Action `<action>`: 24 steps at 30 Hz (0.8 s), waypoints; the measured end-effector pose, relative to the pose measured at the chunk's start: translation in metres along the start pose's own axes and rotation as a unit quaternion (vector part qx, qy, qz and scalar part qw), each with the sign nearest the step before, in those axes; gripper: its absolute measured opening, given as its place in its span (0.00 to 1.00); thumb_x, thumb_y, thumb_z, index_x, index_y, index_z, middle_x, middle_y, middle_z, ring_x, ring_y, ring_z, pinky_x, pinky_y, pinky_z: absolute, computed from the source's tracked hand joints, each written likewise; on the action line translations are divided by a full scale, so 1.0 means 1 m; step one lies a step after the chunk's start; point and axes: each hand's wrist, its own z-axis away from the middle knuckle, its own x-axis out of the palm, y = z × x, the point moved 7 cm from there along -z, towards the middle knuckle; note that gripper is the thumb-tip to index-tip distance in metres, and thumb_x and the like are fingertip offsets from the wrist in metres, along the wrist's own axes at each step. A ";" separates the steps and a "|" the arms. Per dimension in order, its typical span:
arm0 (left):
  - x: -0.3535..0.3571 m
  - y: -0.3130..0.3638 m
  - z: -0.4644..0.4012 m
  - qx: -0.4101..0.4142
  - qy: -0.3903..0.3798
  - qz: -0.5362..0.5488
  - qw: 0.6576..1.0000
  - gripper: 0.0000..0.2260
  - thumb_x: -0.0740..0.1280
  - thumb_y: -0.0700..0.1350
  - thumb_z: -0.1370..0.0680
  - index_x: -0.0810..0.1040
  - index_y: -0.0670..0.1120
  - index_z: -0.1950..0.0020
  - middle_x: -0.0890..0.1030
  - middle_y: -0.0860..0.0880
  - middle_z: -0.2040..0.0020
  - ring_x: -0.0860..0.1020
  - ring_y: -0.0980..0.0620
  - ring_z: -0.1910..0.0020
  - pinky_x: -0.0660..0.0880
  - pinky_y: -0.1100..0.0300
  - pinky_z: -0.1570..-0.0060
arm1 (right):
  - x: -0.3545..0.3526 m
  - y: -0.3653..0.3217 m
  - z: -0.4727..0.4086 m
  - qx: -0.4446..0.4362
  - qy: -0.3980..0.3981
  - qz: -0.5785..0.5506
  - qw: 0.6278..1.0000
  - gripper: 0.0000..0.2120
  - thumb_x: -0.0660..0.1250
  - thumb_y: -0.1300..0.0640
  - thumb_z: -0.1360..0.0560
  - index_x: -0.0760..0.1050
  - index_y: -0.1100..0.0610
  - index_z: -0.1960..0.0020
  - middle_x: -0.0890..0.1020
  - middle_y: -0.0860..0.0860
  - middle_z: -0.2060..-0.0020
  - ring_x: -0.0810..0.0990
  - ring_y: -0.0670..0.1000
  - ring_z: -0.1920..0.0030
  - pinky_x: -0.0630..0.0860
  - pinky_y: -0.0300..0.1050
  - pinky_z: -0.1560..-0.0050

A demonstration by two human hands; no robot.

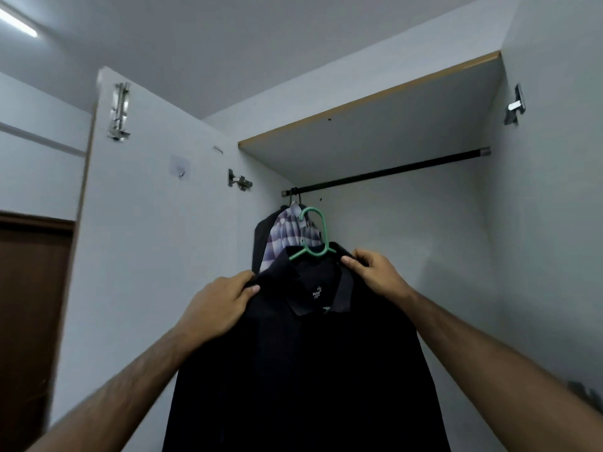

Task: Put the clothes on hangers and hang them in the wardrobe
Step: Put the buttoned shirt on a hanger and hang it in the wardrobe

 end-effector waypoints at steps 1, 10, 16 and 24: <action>0.010 0.001 -0.021 -0.004 0.005 0.007 1.000 0.08 0.59 0.53 0.17 0.71 0.55 0.56 0.81 0.51 0.57 0.79 0.47 0.54 0.75 0.50 0.50 | 0.000 0.010 -0.019 0.006 0.002 0.010 1.000 0.34 0.58 0.23 0.31 0.72 0.56 0.56 0.80 0.51 0.64 0.81 0.55 0.56 0.75 0.61 0.44; 0.075 -0.025 -0.186 -0.045 0.063 0.043 0.996 0.09 0.63 0.49 0.18 0.78 0.48 0.55 0.80 0.49 0.57 0.77 0.48 0.55 0.68 0.56 0.57 | 0.051 0.077 -0.140 0.002 0.060 0.064 0.996 0.28 0.51 0.34 0.18 0.68 0.51 0.28 0.73 0.51 0.28 0.68 0.56 0.27 0.61 0.60 0.31; 0.110 -0.059 -0.269 -0.049 0.095 0.043 0.993 0.10 0.64 0.47 0.18 0.79 0.42 0.53 0.79 0.48 0.58 0.77 0.46 0.55 0.67 0.56 0.58 | 0.118 0.123 -0.205 -0.035 0.030 0.000 0.999 0.51 0.48 0.20 0.30 0.47 0.49 0.17 0.51 0.47 0.17 0.48 0.50 0.18 0.52 0.65 0.21; 0.159 -0.074 -0.393 0.001 0.090 0.022 0.996 0.13 0.64 0.44 0.19 0.79 0.48 0.35 0.81 0.49 0.44 0.78 0.47 0.42 0.69 0.59 0.44 | 0.191 0.175 -0.320 0.030 -0.014 -0.058 0.998 0.47 0.46 0.25 0.24 0.38 0.54 0.17 0.38 0.50 0.18 0.37 0.49 0.19 0.41 0.63 0.20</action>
